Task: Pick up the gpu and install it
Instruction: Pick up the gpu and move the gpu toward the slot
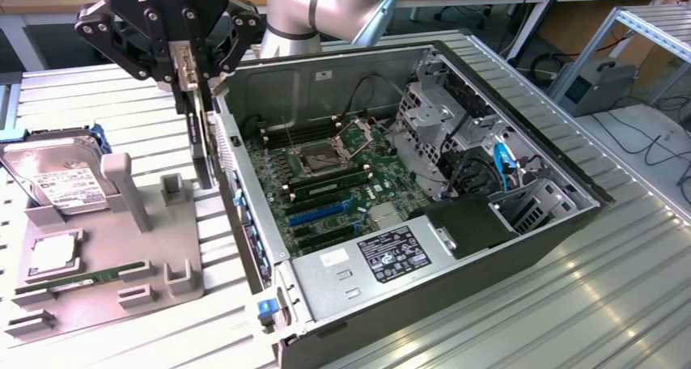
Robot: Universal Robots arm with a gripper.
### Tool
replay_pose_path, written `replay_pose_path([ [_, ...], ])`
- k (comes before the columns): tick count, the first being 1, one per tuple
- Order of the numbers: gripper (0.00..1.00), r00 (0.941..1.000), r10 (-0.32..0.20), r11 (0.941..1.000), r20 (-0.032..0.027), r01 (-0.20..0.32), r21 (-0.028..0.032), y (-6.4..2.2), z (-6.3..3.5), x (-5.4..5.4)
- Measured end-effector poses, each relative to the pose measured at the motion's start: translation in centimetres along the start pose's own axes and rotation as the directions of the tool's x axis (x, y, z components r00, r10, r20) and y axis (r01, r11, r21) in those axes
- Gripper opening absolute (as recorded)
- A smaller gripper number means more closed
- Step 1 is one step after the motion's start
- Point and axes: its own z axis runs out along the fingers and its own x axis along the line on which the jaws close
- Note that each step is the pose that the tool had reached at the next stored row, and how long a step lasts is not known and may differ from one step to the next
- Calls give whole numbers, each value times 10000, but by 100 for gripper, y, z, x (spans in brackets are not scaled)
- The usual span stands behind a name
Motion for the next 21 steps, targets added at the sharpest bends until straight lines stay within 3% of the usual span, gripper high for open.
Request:
replay_pose_path([
  [21, 27, 10000, -1, 10000, 2, 1, 18, 13, 6, -128],
])
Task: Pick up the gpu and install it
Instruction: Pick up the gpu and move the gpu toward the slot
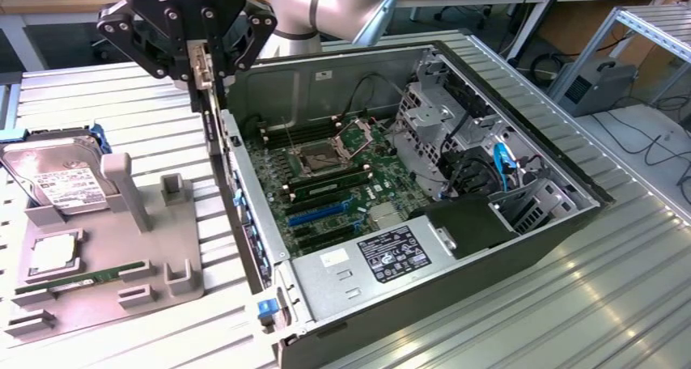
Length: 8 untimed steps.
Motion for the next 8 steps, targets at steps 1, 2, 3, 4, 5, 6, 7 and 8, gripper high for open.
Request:
replay_pose_path([
  [1, 27, 10000, 0, 10000, 0, 0, 1, 1, 1, -8],
  [2, 27, 10000, 0, 10000, 0, 0, 2, 1, 1, -16],
  [3, 27, 10000, 0, 10000, 1, 0, 3, 2, 1, -23],
  [4, 27, 10000, 0, 10000, 0, 0, 3, 3, 2, -29],
  [5, 27, 10000, 0, 10000, 1, 0, 4, 4, 2, -36],
  [6, 27, 10000, 0, 10000, 0, 0, 6, 5, 2, -45],
  [7, 27, 10000, 0, 10000, 1, 0, 6, 5, 3, -50],
  [8, 27, 10000, 0, 10000, 1, 0, 6, 5, 3, -54],
])
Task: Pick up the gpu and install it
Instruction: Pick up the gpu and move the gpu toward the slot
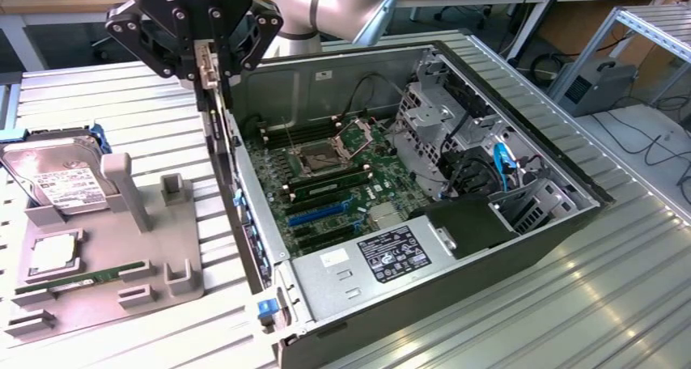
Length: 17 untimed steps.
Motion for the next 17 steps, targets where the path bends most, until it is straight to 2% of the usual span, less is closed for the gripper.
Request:
replay_pose_path([
  [17, 27, 10000, -1, 10000, 1, 1, 11, 8, 5, -81],
])
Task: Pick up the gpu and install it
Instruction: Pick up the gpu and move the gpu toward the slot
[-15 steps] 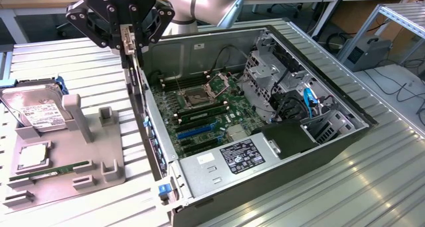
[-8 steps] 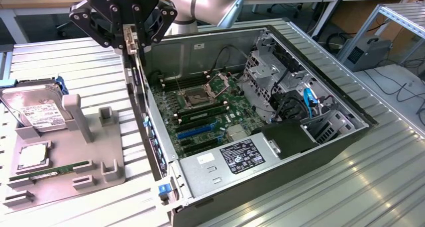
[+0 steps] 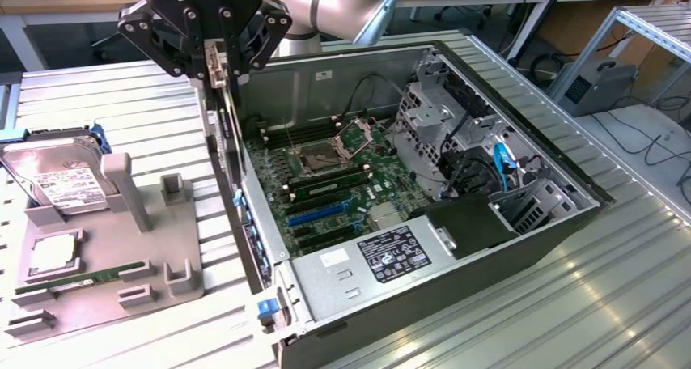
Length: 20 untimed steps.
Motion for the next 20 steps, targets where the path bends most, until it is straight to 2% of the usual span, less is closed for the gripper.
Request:
replay_pose_path([
  [20, 27, 10000, 0, 10000, 1, 0, 12, 18, 13, -179],
])
